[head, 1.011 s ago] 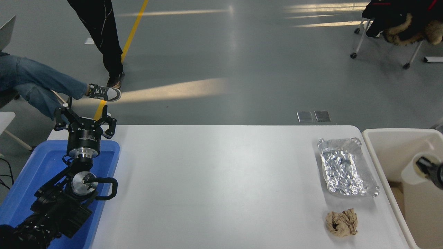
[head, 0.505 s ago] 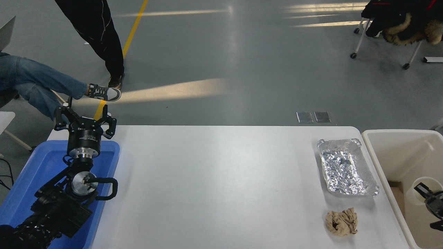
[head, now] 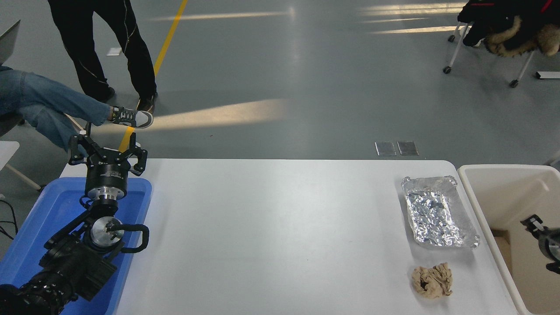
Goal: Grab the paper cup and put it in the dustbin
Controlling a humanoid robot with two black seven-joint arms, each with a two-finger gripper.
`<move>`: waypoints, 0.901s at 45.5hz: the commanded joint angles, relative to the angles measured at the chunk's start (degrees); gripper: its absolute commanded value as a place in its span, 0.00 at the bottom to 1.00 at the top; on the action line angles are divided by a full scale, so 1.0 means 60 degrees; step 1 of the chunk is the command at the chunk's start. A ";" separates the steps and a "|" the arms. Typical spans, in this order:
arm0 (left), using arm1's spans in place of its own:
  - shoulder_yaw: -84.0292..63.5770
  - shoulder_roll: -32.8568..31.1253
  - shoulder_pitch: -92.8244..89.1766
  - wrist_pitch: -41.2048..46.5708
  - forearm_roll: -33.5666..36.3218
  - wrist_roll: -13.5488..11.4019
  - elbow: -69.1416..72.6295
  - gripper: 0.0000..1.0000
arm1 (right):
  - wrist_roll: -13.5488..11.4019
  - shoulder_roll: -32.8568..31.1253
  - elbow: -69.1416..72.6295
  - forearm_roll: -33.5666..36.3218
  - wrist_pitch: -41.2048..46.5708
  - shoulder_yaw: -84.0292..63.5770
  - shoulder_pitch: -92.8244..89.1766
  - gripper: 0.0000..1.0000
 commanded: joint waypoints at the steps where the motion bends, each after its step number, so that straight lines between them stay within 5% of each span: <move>1: 0.0015 0.0000 -0.0006 -0.0014 0.0016 0.0000 0.0000 0.99 | -0.0010 -0.1538 0.3793 -0.0201 0.0154 -0.1251 0.3005 1.00; 10: 0.0016 0.0000 -0.0006 -0.0014 0.0016 0.0000 0.0000 0.99 | 0.0063 -0.1378 0.6827 -0.0655 0.0490 -0.4518 0.7283 1.00; 20: 0.0016 0.0000 0.0009 -0.0014 0.0016 0.0000 0.0000 0.99 | 0.0077 0.0100 0.9903 -0.0641 0.1223 -0.6541 1.1473 1.00; 41: 0.0001 0.0000 0.0024 0.0001 -0.0014 0.0000 0.0000 0.99 | 0.0092 0.2035 1.1503 0.0544 0.5366 -0.6411 1.6280 1.00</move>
